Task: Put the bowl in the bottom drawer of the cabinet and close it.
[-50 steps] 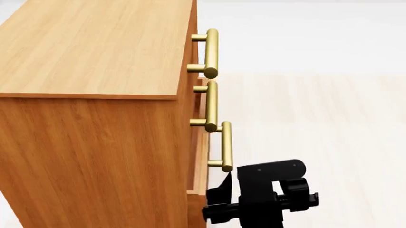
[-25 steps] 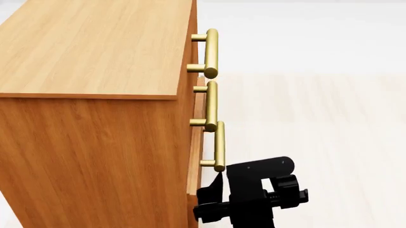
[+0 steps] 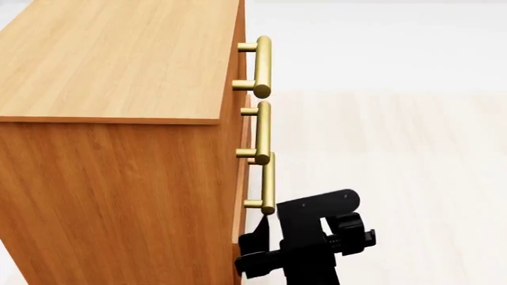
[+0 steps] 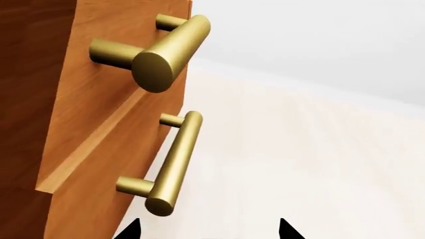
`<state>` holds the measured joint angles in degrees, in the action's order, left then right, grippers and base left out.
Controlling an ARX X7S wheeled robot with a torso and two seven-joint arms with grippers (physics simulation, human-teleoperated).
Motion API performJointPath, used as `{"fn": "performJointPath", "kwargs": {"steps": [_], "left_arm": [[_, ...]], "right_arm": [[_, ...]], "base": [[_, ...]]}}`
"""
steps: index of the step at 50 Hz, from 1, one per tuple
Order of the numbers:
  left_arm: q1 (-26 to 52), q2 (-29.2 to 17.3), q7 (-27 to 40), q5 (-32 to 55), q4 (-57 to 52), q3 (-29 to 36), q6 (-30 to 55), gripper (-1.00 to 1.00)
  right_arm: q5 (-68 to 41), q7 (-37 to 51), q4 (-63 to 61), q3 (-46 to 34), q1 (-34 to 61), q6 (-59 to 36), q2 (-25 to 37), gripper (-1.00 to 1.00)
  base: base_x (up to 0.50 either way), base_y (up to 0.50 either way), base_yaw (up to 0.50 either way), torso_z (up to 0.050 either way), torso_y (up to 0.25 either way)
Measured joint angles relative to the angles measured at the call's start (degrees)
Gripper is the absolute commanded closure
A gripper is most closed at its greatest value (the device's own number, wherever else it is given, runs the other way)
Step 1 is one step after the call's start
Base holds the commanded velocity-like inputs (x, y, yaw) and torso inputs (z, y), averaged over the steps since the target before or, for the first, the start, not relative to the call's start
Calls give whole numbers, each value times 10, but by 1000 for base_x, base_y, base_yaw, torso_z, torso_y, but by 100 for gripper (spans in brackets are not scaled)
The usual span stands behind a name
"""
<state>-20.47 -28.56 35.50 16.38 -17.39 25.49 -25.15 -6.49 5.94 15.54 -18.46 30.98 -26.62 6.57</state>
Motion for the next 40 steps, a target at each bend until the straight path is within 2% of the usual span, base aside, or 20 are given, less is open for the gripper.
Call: {"fn": "performJointPath", "kwargs": {"steps": [24,40], "left_arm": [[0,-1,3,-1,-2,1,1,-100],[0,-2,5,0,-4,1,3,-100]], "right_arm": [[-131,-175,-18,4,23,-78,49,-100],[-184,-261,-1,8,54,-132,82,-100]], "base": [[0,0,0,0,0],[0,0,0,0,0]]}}
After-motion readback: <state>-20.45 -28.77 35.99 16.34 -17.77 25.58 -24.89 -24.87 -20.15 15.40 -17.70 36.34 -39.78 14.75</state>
